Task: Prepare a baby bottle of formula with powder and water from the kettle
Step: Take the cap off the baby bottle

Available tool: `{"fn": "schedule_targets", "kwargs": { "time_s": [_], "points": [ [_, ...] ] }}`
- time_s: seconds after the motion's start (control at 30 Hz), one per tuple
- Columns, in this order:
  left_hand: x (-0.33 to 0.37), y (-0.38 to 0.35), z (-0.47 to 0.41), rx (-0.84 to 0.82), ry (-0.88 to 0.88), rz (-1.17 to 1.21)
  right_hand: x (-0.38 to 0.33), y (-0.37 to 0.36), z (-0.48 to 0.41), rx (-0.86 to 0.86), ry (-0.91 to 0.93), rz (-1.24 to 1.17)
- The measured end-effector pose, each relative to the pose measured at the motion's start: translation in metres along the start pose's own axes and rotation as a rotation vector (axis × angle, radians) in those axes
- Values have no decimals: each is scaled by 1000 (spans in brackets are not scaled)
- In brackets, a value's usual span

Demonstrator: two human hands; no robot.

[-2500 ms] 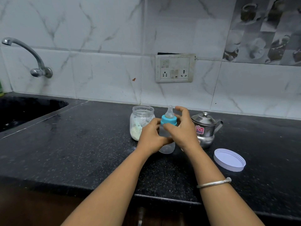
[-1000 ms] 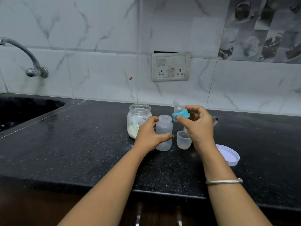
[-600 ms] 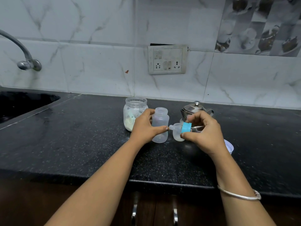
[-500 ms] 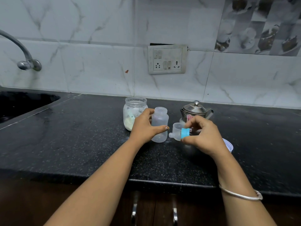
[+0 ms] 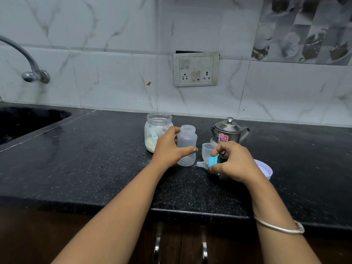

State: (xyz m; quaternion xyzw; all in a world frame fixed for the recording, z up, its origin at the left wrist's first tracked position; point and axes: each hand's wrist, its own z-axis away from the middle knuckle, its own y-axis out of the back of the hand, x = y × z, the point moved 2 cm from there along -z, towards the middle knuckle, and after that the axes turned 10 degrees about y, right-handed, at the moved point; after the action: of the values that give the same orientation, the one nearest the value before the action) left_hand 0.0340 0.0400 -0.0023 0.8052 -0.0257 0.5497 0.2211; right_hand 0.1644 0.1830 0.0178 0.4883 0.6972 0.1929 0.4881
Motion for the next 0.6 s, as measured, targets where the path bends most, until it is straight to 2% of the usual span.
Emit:
{"fn": "schedule_targets", "kwargs": {
  "time_s": [0.37, 0.6],
  "points": [
    [-1, 0, 0, 2, -3, -10, -2, 2, -1, 68, 46, -80],
    [2, 1, 4, 2, -53, -23, -4, 0, -8, 177, 97, -158]
  ]
}}
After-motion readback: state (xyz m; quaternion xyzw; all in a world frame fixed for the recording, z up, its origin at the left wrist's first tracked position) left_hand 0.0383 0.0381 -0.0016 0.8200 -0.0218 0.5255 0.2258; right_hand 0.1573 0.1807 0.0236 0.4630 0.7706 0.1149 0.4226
